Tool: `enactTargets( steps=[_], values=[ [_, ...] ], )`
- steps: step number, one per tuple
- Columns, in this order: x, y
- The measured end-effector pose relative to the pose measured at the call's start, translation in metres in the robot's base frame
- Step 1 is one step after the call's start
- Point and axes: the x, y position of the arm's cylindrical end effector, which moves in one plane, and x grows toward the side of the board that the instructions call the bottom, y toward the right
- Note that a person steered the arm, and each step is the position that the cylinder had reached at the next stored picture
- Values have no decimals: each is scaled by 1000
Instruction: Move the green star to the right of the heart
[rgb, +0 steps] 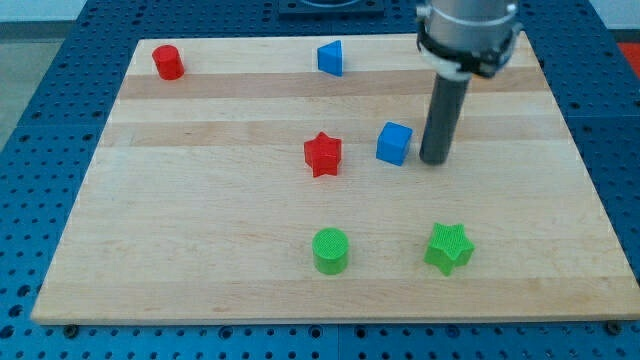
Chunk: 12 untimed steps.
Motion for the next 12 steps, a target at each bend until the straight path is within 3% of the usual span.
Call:
enactTargets(
  steps=[1,3,4,5,6,7,8,10,11,12],
  values=[
    [66,-3],
    [71,-24],
    [100,-46],
    [159,-48],
    [160,-48],
    [94,-33],
    [11,22],
    [1,27],
    [27,-21],
    [85,-41]
  ],
)
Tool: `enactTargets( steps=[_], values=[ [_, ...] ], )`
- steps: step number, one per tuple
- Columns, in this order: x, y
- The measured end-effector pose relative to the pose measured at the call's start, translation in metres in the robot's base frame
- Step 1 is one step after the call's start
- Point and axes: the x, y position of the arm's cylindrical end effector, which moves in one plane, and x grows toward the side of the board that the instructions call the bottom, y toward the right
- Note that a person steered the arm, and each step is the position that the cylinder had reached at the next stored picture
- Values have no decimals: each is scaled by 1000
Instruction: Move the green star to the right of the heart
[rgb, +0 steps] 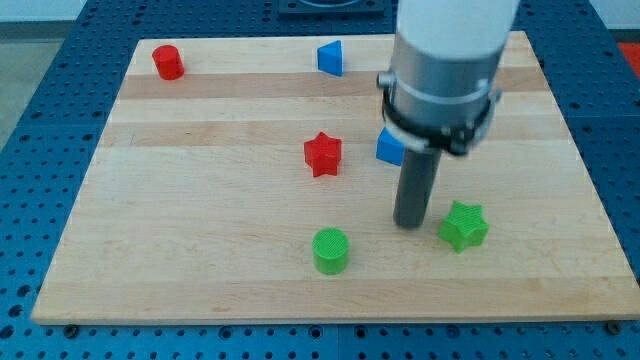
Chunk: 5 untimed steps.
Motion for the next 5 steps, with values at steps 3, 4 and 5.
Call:
enactTargets(
  steps=[3,4,5],
  values=[
    [-49,165],
    [-43,165],
    [42,165]
  ],
)
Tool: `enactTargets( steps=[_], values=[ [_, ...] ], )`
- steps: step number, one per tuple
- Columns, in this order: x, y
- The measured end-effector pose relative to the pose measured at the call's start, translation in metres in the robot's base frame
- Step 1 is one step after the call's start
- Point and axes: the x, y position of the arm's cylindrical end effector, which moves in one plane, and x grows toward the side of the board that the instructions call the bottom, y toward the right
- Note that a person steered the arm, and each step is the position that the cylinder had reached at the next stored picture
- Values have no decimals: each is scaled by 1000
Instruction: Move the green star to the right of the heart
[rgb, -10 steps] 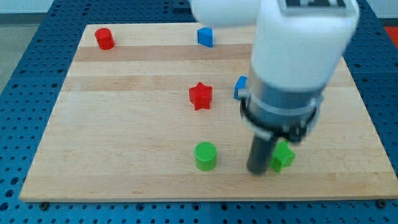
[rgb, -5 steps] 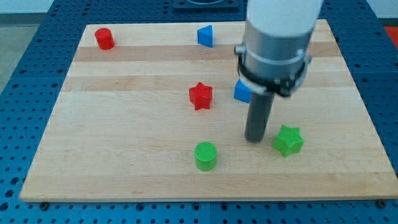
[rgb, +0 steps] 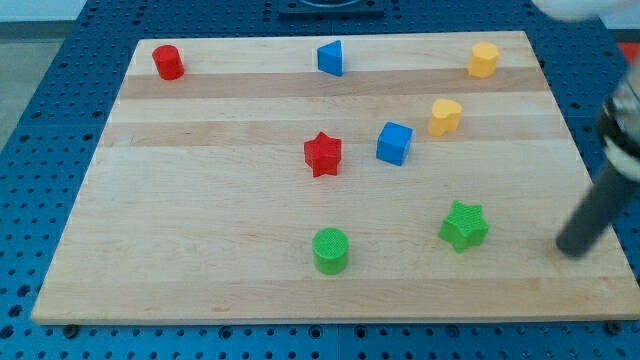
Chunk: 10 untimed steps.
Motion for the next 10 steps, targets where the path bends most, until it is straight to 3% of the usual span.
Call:
enactTargets(
  steps=[1,2,4,5,6,8,10],
  values=[
    [32,-9],
    [28,-81],
    [29,-117],
    [-63,-117],
    [-128,-117],
    [-137,-117],
    [-148,-81]
  ],
)
